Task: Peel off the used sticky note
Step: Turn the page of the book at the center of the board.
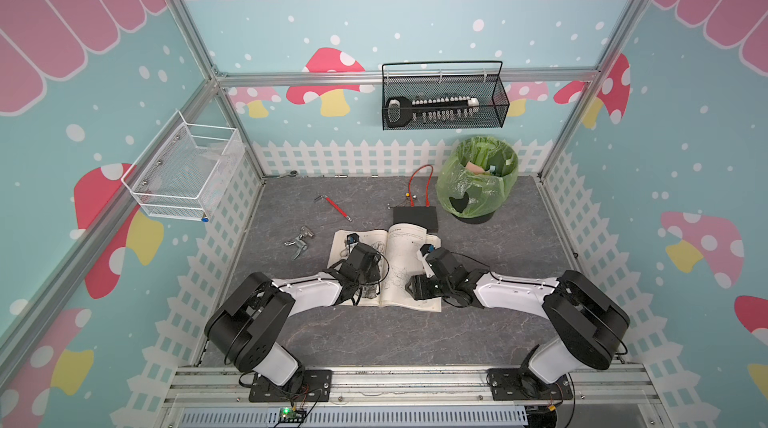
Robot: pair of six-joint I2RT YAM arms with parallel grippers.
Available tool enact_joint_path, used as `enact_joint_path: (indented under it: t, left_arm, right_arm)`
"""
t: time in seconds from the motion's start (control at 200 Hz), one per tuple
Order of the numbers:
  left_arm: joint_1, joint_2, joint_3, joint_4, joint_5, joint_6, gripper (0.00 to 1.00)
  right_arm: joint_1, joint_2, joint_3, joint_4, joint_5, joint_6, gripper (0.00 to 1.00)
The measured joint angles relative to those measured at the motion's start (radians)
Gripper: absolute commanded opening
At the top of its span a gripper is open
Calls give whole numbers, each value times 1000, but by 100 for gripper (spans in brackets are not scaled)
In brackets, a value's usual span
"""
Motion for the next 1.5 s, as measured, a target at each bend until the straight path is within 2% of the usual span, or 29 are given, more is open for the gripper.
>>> enact_joint_path:
  t: [0.145, 0.345, 0.595, 0.871, 0.976, 1.116, 1.356, 1.501]
  left_arm:
    - [2, 0, 51, -47, -6, 35, 0]
    - [22, -6, 221, -108, -38, 108, 0]
    - [60, -61, 396, -193, -149, 208, 0]
    - [118, -156, 446, -233, -224, 255, 0]
    - [117, -161, 447, -236, -225, 258, 0]
    - [117, -161, 447, -251, -225, 258, 0]
    - [117, -161, 447, -256, -225, 259, 0]
    - [117, -161, 447, -256, -225, 262, 0]
  right_arm:
    - [15, 61, 80, 17, -33, -9, 65]
    - [40, 75, 164, 67, -98, -35, 65]
    - [47, 164, 238, 159, -209, -56, 66]
    - [68, 286, 327, 212, -316, -72, 82]
    - [80, 286, 328, 252, -351, -85, 87]
    - [87, 242, 297, 268, -366, -110, 98]
    - [87, 55, 159, 308, -349, -135, 99]
    - [87, 37, 130, 364, -354, -139, 99]
